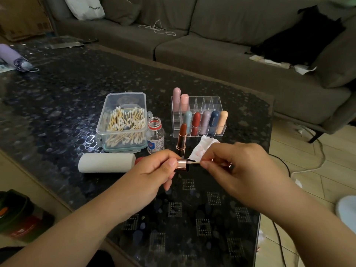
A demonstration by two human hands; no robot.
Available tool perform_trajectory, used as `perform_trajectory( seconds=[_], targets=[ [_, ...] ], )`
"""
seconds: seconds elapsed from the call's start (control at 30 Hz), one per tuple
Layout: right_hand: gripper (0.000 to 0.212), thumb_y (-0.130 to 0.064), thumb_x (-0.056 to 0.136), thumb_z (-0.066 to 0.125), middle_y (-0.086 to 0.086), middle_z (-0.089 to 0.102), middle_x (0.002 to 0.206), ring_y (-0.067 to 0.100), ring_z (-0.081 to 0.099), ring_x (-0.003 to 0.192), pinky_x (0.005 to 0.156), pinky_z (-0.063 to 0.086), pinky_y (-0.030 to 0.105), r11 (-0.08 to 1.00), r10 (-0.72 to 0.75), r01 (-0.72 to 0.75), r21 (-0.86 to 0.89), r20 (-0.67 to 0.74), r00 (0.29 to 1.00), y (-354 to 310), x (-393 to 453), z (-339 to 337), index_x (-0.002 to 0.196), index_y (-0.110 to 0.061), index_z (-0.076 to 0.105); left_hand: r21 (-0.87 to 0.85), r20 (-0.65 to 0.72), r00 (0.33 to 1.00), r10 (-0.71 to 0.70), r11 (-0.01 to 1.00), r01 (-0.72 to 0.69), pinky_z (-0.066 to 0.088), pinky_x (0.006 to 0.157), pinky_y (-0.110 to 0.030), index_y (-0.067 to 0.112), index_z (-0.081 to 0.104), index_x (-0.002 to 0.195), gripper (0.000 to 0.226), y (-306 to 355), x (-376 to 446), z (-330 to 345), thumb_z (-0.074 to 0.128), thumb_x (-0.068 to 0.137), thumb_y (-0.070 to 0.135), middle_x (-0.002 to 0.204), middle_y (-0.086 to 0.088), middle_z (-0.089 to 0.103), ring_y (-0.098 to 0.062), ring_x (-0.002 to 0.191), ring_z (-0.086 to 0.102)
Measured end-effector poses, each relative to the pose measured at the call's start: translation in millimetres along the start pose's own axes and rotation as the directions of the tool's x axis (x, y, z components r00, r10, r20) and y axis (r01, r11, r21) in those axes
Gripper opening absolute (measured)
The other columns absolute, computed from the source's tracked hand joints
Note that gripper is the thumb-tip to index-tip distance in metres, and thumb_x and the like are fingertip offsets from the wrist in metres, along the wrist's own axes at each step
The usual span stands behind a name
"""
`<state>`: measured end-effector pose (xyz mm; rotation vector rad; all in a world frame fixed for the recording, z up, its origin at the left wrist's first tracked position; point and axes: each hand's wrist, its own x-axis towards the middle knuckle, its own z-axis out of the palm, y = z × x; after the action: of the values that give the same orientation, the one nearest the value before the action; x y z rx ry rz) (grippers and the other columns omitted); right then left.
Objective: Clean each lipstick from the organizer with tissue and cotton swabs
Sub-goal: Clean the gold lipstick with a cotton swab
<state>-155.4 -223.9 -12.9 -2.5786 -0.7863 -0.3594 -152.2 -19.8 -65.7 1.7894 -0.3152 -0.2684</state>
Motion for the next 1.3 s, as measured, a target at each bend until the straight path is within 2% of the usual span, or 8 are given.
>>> perform_trajectory(
  seconds=[0.13, 0.37, 0.5, 0.7, 0.8, 0.97, 1.17, 1.3],
  targets=[
    [0.016, -0.04, 0.085, 0.052, -0.013, 0.053, 0.058, 0.006, 0.051, 0.056, 0.049, 0.037, 0.018, 0.993, -0.029, 0.011, 0.122, 0.144, 0.989, 3.3, -2.1, 1.2, 0.079, -0.029, 0.063, -0.007, -0.023, 1.0, -0.012, 1.0, 0.012, 0.042, 0.093, -0.058, 0.034, 0.063, 0.089, 0.035, -1.2, -0.1, -0.2, 0.044, 0.077, 0.06, 0.07, 0.006, 0.056, -0.015, 0.07, 0.052],
    [0.018, -0.042, 0.084, 0.05, -0.015, 0.053, 0.057, 0.004, 0.051, 0.054, 0.048, 0.038, 0.018, 0.996, -0.012, 0.001, 0.086, 0.131, 0.991, 2.8, -1.2, 3.1, 0.081, -0.03, 0.063, -0.021, -0.03, 0.999, -0.017, 1.0, 0.016, 0.043, 0.093, -0.055, 0.03, 0.063, 0.089, 0.035, -1.3, 0.8, 0.4, 0.045, 0.078, 0.058, 0.073, 0.001, 0.057, -0.013, 0.069, 0.052],
    [0.017, -0.04, 0.085, 0.052, -0.013, 0.057, 0.06, 0.006, 0.053, 0.056, 0.05, 0.041, 0.018, 0.997, 0.007, -0.013, 0.08, 0.072, 0.997, 2.9, -0.7, 6.3, 0.081, -0.029, 0.063, 0.052, -0.004, 1.0, -0.001, 0.999, 0.001, 0.045, 0.078, -0.038, 0.033, 0.06, 0.087, 0.028, 0.2, 0.1, 3.6, 0.04, 0.083, 0.053, 0.063, 0.012, 0.052, -0.01, 0.066, 0.05],
    [0.009, -0.031, 0.087, 0.06, -0.008, 0.057, 0.058, 0.011, 0.054, 0.059, 0.051, 0.042, 0.024, 0.988, 0.002, -0.029, 0.151, 0.172, 0.985, 3.8, -0.7, 8.6, 0.081, -0.025, 0.064, 0.083, -0.01, 1.0, -0.015, 0.996, 0.016, 0.047, 0.082, -0.045, 0.031, 0.06, 0.086, 0.029, -2.4, 2.7, 1.7, 0.039, 0.083, 0.053, 0.066, 0.009, 0.052, -0.012, 0.066, 0.051],
    [0.01, -0.03, 0.09, 0.06, -0.013, 0.055, 0.056, 0.005, 0.055, 0.062, 0.053, 0.042, 0.018, 0.983, 0.082, -0.102, 0.155, 0.13, 0.988, 5.7, 1.3, 9.3, 0.081, -0.028, 0.061, 0.158, 0.019, 1.0, 0.003, 0.987, -0.006, 0.047, 0.076, -0.047, 0.034, 0.058, 0.085, 0.028, -2.0, 2.8, 1.9, 0.037, 0.085, 0.052, 0.063, 0.009, 0.051, -0.014, 0.065, 0.051],
    [0.014, -0.029, 0.094, 0.054, -0.01, 0.064, 0.06, 0.001, 0.058, 0.057, 0.058, 0.047, 0.018, 0.938, 0.223, -0.294, 0.185, 0.327, 0.918, 7.0, 2.2, 11.0, 0.08, -0.03, 0.056, 0.15, -0.076, 0.997, -0.02, 0.988, 0.032, 0.051, 0.081, -0.036, 0.036, 0.062, 0.092, 0.018, -6.1, 6.0, -3.3, 0.044, 0.096, 0.036, 0.073, 0.017, 0.062, -0.006, 0.071, 0.059],
    [0.006, -0.028, 0.09, 0.061, -0.019, 0.057, 0.08, -0.001, 0.053, 0.08, 0.068, 0.038, 0.006, 0.904, 0.389, -0.421, 0.072, 0.271, 0.881, 32.7, 4.8, 29.0, 0.087, -0.029, 0.067, 0.38, -0.237, 0.971, 0.015, 0.922, 0.079, 0.046, 0.079, -0.019, 0.041, 0.055, 0.089, 0.017, -12.1, 9.3, -7.3, 0.06, 0.09, 0.024, 0.09, 0.018, 0.063, -0.002, 0.085, 0.06],
    [0.011, -0.032, 0.089, 0.063, -0.013, 0.054, 0.09, 0.004, 0.046, 0.088, 0.077, 0.037, 0.016, 0.936, 0.347, -0.347, -0.056, 0.293, 0.891, 35.6, 8.6, 51.1, 0.094, -0.027, 0.07, 0.657, -0.176, 0.981, 0.087, 0.752, 0.051, 0.039, 0.079, -0.014, 0.031, 0.058, 0.103, 0.016, -12.5, 10.3, -4.8, 0.063, 0.088, 0.027, 0.097, 0.018, 0.056, -0.001, 0.094, 0.052]
  ],
)
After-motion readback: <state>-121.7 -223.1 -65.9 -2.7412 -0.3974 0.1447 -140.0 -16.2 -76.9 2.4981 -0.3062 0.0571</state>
